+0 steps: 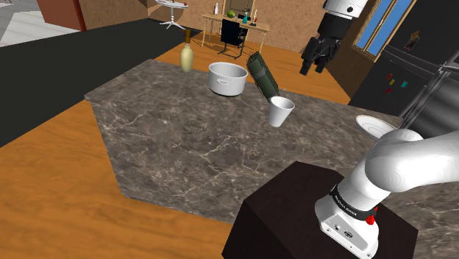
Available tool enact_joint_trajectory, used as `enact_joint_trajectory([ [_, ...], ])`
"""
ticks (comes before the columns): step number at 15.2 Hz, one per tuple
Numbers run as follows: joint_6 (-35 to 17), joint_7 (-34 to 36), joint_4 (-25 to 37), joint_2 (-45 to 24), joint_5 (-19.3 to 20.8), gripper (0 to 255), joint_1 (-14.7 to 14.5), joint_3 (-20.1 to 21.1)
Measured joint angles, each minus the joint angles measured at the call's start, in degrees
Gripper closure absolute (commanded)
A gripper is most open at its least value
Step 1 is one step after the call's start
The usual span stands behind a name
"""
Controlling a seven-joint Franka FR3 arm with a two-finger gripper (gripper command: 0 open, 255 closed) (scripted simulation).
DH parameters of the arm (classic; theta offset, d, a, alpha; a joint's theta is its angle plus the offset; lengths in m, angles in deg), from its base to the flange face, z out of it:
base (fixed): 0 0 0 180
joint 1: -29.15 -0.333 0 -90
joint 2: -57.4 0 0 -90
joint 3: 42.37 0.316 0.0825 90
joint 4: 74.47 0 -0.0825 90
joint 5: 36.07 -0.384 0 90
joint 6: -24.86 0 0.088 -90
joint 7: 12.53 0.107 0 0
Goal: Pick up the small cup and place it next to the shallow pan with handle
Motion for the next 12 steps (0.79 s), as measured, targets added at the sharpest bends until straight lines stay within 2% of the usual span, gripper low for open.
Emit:
enact_joint_trajectory([
  [4,-2.66,-2.77,-1.38,-1.46,0.76,0,0.50,-2.50],
  [12,-13.93,-13.51,-4.29,-10.67,2.25,0,1.85,-11.71],
])
